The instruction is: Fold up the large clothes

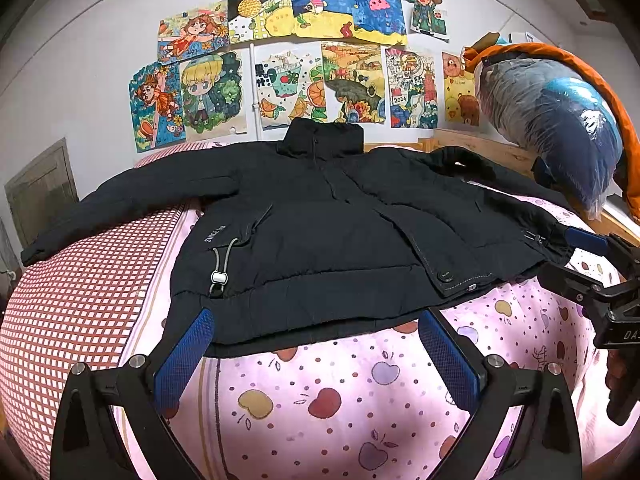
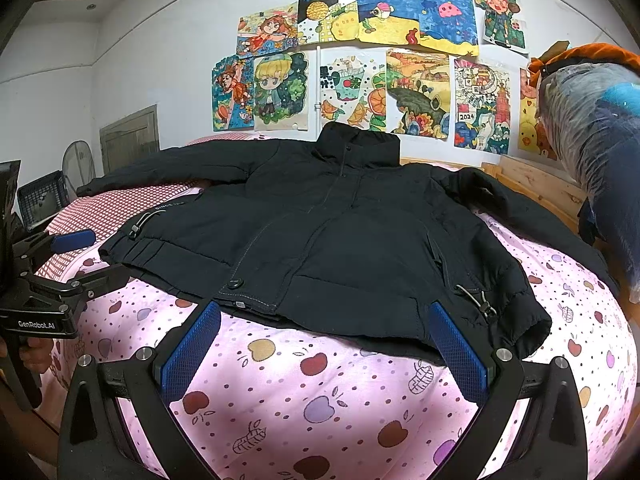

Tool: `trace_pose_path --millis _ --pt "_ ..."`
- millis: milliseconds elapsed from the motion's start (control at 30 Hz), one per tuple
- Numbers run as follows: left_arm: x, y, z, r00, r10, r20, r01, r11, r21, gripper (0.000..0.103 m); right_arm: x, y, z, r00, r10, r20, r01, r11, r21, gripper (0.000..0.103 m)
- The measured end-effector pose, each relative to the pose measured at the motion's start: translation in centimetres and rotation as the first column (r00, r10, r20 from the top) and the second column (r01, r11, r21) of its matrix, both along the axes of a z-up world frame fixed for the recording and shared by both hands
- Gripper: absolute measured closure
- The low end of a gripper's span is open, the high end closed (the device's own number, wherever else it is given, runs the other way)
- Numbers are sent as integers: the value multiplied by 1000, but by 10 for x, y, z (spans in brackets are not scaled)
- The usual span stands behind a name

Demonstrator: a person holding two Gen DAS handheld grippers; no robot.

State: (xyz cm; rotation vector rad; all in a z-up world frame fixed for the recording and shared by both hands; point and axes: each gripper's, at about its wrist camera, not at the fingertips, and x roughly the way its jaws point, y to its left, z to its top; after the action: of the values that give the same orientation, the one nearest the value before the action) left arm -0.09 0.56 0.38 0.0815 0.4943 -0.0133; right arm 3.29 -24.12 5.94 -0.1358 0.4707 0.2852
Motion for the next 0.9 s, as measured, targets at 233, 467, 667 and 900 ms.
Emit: trace_pose_path --millis 233,467,667,900 --pt "0 3 2 1000 0 0 0 1000 -2 0 1 -1 -1 1000 -2 -2 2 1000 3 1" --pt "0 3 2 1000 0 0 0 1000 -1 0 1 -1 -1 1000 -1 -2 1 1000 4 1" --pt "-1 3 2 1000 1 1 -1 1000 -1 0 2 -4 -1 1000 -3 -3 4 1000 5 1" --pt "-1 3 1 1000 0 1 0 1000 0 0 2 -7 -1 1000 -5 -5 5 1000 9 1"
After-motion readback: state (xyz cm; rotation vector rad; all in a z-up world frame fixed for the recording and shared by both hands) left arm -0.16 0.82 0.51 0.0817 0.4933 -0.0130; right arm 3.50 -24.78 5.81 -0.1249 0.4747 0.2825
